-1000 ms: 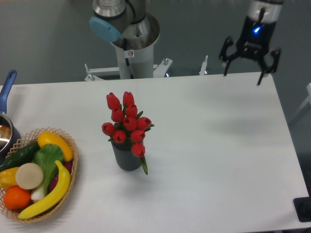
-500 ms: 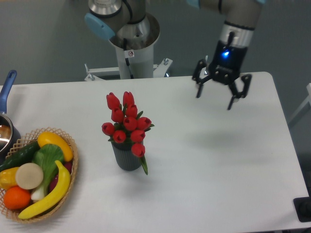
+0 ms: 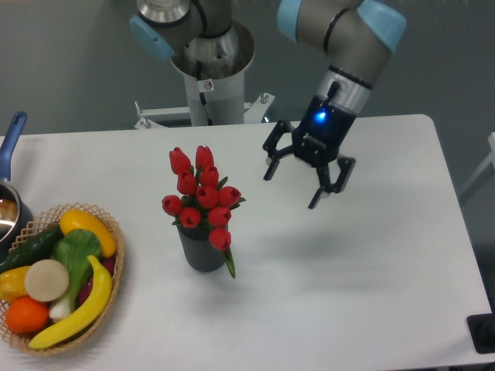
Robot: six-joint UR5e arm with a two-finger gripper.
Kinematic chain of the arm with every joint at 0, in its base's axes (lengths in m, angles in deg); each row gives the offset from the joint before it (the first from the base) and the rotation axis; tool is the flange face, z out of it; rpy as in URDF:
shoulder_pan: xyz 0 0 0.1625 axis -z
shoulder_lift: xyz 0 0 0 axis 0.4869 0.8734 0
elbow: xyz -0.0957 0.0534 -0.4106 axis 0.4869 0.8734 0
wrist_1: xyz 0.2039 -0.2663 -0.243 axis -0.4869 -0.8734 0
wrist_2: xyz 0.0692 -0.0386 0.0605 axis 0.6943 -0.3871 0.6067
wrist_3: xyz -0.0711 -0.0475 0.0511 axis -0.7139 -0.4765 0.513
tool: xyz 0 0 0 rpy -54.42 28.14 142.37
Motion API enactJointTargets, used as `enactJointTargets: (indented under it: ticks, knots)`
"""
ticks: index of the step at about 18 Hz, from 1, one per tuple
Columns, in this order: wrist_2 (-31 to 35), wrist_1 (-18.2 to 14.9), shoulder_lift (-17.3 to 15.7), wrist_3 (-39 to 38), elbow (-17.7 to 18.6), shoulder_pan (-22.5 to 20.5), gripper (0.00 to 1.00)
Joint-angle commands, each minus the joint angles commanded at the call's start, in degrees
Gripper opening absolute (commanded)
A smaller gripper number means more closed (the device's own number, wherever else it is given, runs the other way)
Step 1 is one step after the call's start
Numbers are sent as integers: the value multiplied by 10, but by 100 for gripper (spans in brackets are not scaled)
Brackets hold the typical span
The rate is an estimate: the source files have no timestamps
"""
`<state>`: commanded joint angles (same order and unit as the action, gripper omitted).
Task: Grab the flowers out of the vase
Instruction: 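Move the open gripper down toward the red tulips in the vase, then close the gripper around the tulip stems just below the blooms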
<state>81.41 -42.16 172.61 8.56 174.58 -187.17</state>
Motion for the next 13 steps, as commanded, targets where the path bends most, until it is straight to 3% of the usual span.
enactJointTargets:
  ticks: [13]
  knots:
    - [-45, -3, 9, 9, 35, 46, 100]
